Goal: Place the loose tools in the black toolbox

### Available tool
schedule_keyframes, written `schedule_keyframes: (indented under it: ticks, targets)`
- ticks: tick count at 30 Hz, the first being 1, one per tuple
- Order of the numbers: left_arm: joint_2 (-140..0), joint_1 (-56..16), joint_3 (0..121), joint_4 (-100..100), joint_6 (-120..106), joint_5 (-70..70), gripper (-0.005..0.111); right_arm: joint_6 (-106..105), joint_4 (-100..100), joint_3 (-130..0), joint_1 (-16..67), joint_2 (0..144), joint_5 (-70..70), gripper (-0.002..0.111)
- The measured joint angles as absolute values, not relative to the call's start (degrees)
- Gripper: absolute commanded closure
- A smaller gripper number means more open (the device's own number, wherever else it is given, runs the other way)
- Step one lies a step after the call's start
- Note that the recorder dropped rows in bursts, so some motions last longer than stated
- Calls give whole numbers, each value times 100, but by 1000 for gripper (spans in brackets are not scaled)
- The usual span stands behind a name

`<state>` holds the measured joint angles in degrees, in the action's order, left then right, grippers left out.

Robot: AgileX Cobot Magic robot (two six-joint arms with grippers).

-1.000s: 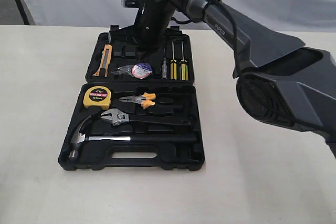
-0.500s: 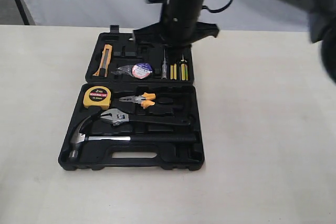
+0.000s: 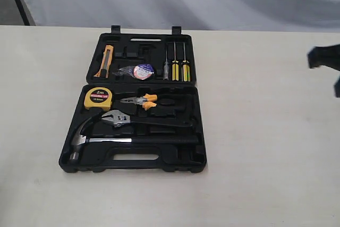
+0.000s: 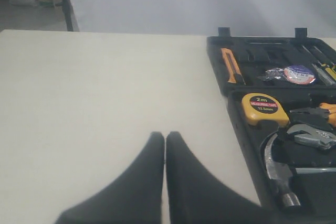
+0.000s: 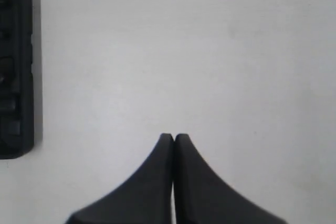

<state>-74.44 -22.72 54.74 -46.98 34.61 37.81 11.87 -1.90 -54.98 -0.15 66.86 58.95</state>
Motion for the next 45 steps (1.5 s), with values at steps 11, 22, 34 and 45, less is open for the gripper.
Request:
schedule_keyframes:
  ticks: [11, 22, 34, 45]
  targets:
    - [-7444, -2272, 5474, -4698, 3461, 3781, 105, 1198, -279, -3914, -135, 3104, 5454, 109]
    - [-7444, -2272, 5474, -4698, 3461, 3781, 105, 1198, -656, -1990, -135, 970, 2936, 109]
    - [-7444, -2272, 5474, -4698, 3461, 3781, 105, 1188, -689, -1080, -148, 730, 2627, 109]
    - [-7444, -2272, 5474, -4698, 3461, 3781, 105, 1188, -689, -937, -208, 573, 2485, 109]
